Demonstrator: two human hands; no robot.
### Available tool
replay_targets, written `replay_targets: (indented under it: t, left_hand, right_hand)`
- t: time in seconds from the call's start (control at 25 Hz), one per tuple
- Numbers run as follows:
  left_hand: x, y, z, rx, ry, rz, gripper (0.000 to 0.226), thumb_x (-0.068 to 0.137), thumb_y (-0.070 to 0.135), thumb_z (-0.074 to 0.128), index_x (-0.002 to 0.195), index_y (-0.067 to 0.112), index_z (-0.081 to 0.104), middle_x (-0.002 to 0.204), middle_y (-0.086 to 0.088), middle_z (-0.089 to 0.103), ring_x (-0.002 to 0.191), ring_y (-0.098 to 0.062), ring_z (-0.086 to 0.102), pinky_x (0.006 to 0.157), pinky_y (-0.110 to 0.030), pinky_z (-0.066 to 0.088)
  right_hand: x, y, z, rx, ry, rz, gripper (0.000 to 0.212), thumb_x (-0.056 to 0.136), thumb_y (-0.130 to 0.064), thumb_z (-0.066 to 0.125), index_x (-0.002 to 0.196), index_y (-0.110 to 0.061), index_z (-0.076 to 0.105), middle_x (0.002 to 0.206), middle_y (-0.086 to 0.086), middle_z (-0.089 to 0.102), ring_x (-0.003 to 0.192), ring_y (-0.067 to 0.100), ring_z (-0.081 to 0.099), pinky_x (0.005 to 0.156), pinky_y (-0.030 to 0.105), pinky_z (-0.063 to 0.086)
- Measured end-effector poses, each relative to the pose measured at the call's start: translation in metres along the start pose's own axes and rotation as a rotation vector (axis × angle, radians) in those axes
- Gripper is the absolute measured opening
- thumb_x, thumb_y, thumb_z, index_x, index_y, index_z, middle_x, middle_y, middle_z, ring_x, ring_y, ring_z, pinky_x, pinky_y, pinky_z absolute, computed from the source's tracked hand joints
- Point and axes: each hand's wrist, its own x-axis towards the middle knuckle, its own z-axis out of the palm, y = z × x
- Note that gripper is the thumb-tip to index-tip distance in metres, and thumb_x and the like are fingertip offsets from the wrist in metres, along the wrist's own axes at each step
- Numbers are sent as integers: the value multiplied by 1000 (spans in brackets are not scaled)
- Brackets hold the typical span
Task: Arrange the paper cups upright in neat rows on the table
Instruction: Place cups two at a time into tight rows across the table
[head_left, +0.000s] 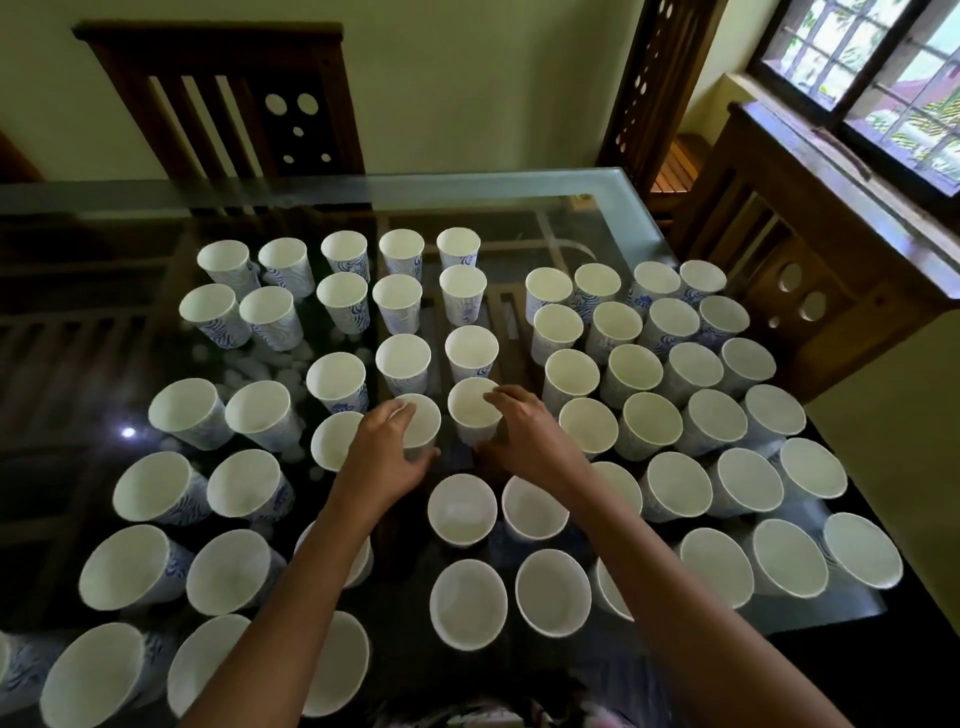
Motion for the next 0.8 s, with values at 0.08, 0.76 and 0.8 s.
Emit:
replay_targets:
  t: [0.08, 0.76, 0.8]
  left_hand:
    - [8, 0, 1, -6, -14, -14, 66, 75, 28, 74, 131, 6, 49, 136, -12, 47, 125, -28, 43, 104, -34, 32]
    - [19, 9, 12, -66, 16, -47, 65, 69, 21, 79, 126, 5, 54, 132, -12, 51, 121, -28, 48, 103, -32, 33]
    - [18, 10, 15, -69, 13, -39, 65, 69, 21, 79, 127, 6, 54, 132, -11, 51, 121, -27, 48, 103, -33, 34]
  right_hand:
    - [16, 3, -2, 3, -13, -9, 68, 78, -23, 74, 136, -7, 43, 143, 12, 39, 129, 29, 38, 103, 40, 38]
    - [34, 19, -6, -18, -105, -47, 67, 80, -25, 72, 137, -10, 40, 144, 7, 38, 129, 25, 37, 102, 34, 37]
    - [31, 21, -7, -22, -102, -47, 67, 80, -25, 72, 138, -11, 40, 145, 7, 38, 129, 25, 37, 102, 33, 37]
